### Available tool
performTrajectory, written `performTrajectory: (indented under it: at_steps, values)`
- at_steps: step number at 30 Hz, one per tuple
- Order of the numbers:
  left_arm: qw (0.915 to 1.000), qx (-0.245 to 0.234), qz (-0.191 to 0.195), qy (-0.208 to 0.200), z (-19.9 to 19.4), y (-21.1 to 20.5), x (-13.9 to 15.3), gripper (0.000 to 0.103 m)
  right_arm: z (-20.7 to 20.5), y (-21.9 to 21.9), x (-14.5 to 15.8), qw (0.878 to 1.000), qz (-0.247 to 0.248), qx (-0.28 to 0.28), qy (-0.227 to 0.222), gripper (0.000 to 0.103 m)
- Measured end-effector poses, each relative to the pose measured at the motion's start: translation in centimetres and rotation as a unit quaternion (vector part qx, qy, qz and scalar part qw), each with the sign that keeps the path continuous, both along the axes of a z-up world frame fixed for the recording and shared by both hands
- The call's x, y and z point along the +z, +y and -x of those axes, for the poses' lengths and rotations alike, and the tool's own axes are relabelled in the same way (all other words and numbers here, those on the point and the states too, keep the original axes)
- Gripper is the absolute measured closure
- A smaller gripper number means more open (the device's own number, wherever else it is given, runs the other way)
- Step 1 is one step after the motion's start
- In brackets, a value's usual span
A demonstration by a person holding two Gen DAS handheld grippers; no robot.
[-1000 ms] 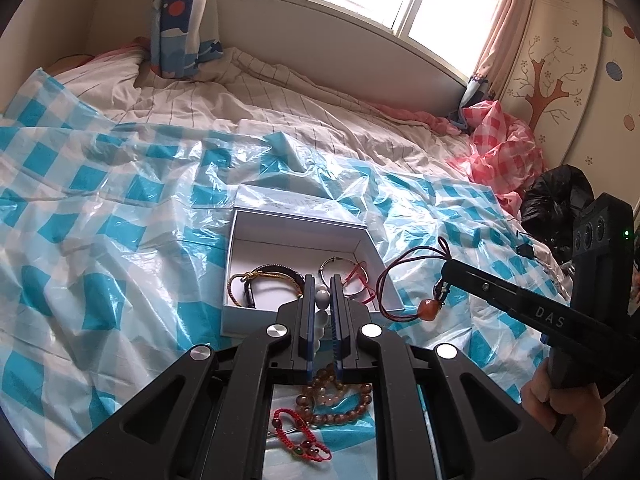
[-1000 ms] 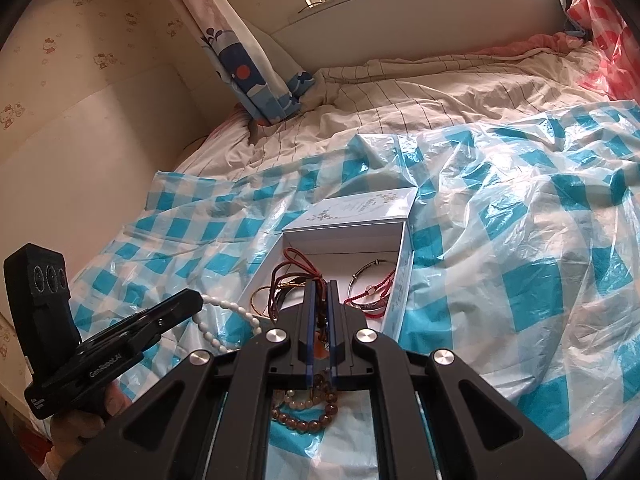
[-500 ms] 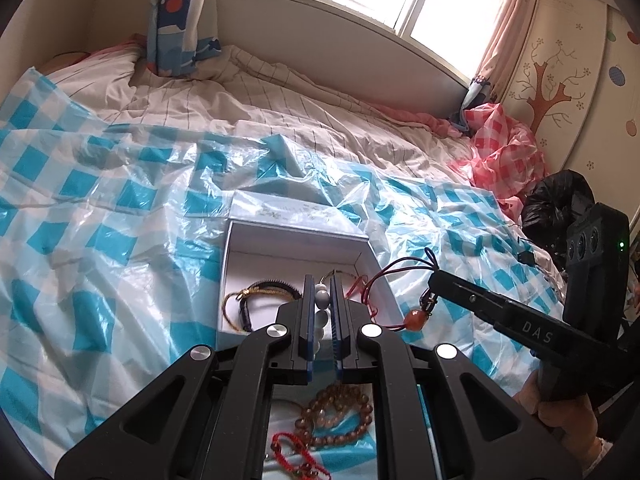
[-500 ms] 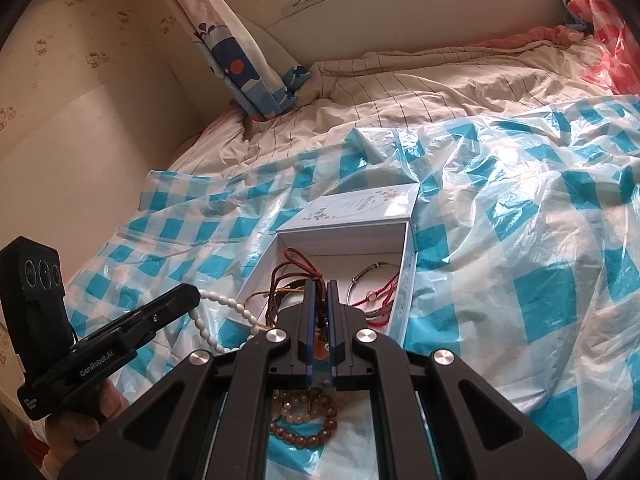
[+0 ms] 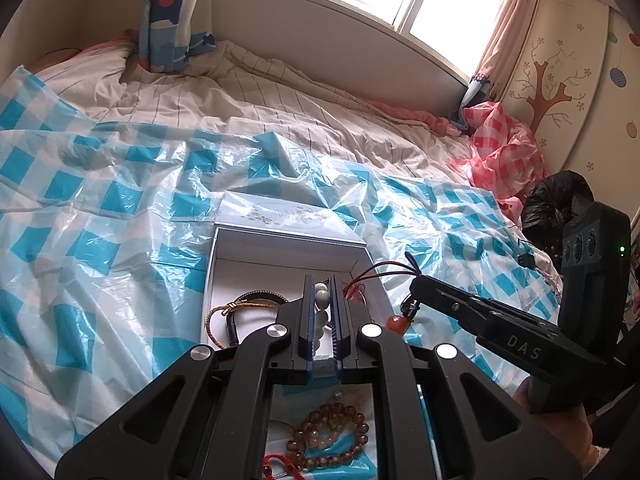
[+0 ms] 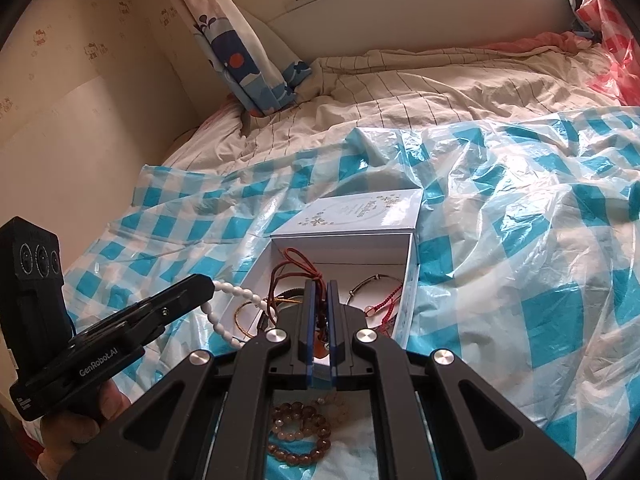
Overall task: Organize jewelry
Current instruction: 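Lower left tool's bracelet into the box and open it while right tool releases its bracelet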
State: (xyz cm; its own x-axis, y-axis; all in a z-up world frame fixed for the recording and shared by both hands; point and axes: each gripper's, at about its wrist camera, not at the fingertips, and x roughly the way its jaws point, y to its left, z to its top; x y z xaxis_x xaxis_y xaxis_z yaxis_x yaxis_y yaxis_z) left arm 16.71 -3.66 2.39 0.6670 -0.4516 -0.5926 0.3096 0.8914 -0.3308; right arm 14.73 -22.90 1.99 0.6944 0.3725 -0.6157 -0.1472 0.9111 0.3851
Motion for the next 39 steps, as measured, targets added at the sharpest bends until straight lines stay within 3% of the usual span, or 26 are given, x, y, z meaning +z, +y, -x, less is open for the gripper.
performTrajectory:
  at_steps: [10,26,36,39]
  values:
    - [1.0,-0.002,0.001,0.001,-0.2,-0.1,-0.1,0.096,-0.9,0.4,-1.0,1.0,0.004,-0.001,0.012,0.097]
    - [0.9995,0.001,0.011,0.03,-2.9,-1.3,-2.8,0.096,-2.7,0.9,-3.5,0.999,0.01,-0.004,0.045,0.097]
    - [0.9975,0.022,-0.013,0.066,-4.3,-0.6,-5.1,0.096,-3.2,1.4,-5.0,0.997,0.023,-0.002,0.067,0.097]
    - [0.9962,0.028,-0.024,0.079,-4.8,-0.4,-5.8,0.096,-3.3,1.8,-5.4,0.997,0.035,-0.003,0.073,0.092]
